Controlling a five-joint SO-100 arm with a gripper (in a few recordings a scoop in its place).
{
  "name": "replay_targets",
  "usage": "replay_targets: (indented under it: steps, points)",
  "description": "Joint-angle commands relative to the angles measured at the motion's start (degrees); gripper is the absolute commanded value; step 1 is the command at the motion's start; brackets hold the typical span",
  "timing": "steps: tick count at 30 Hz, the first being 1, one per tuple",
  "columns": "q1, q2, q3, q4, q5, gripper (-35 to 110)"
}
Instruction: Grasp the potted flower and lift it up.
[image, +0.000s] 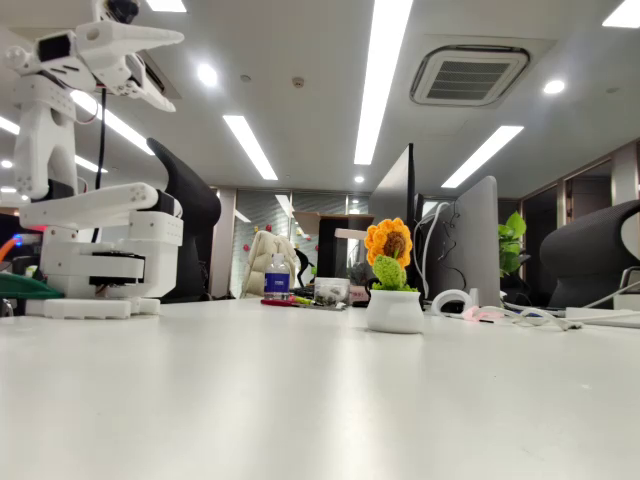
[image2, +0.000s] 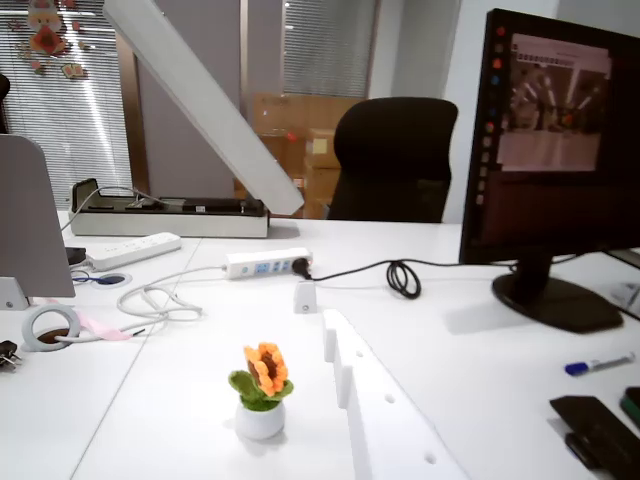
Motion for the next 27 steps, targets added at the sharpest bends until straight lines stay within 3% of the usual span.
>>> replay_targets:
  steps: [1,8,15,20,27]
  points:
    - [-0.4,0.1,0.7,1.9,-0.2,80]
    - [1.8,0.1,3.7,4.8,-0.3,80]
    - [1.1,0.1,12.8,-3.3,0.1,80]
    - [0.9,-1.5,16.2,-3.4,-0.4,80]
    - [1.7,-12.2,15.8,-6.9,-6.8,80]
